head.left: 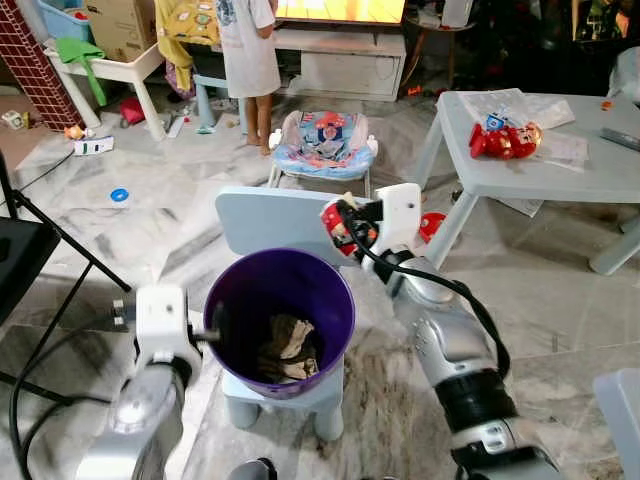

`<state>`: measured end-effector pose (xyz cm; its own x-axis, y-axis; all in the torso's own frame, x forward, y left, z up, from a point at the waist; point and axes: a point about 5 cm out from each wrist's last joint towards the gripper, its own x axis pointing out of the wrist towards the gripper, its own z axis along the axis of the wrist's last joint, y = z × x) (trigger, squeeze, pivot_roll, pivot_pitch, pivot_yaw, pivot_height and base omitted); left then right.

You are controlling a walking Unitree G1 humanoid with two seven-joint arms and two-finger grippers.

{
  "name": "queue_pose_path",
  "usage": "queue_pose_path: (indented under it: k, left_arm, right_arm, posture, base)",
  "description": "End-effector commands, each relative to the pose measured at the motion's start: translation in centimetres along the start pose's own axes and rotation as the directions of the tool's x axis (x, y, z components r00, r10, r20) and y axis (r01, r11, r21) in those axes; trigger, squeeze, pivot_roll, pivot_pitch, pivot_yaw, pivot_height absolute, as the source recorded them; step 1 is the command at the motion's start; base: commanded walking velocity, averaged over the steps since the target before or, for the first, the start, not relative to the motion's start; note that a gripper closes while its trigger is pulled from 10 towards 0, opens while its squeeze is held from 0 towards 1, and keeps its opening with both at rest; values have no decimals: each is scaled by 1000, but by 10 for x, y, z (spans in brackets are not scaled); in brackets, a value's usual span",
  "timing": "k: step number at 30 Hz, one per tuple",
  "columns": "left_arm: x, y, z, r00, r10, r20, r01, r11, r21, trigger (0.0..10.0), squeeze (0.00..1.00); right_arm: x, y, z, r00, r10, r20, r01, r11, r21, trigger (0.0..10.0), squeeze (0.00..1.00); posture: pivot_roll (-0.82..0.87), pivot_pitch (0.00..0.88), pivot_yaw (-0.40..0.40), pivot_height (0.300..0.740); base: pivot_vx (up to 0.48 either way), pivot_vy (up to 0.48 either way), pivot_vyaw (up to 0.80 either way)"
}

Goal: Picking trash to rubbish bin

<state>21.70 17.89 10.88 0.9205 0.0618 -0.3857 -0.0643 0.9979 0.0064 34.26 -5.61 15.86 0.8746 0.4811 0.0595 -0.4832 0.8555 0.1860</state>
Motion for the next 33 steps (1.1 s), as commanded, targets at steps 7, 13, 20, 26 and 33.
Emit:
queue_pose_path:
  k: [7, 13, 20, 26, 33]
  left_arm:
    - [-20, -5, -16, 991, -61, -123, 61, 998, -2, 10000, 0]
    - [-26, -9, -20, 977, -110, -180, 110, 994, -12, 10000, 0]
    - [-27, -11, -20, 969, -128, -210, 127, 992, -18, 10000, 0]
    - [-28, -15, -22, 960, -150, -236, 145, 989, -40, 10000, 0]
    - [-25, -18, -19, 962, -156, -224, 152, 988, -36, 10000, 0]
  right_arm:
    - [1, 18, -45, 966, 153, -208, -140, 987, 74, 10000, 0]
    - [-1, 36, -67, 920, 257, -296, -244, 966, 83, 10000, 0]
    - [-4, 48, -76, 892, 333, -306, -317, 943, 103, 10000, 1000]
    - [-3, 47, -73, 904, 326, -277, -310, 945, 101, 10000, 1000]
    - [-1, 43, -66, 931, 292, -217, -282, 956, 80, 10000, 1000]
  posture:
    - [244, 129, -31, 740]
    - [244, 131, -27, 740]
    - [243, 136, -22, 740]
    - [238, 142, -22, 740]
    - [234, 142, -24, 740]
  base:
    - [0, 0, 0]
    - [0, 0, 0]
    - [0, 0, 0]
    - [0, 0, 0]
    - [0, 0, 0]
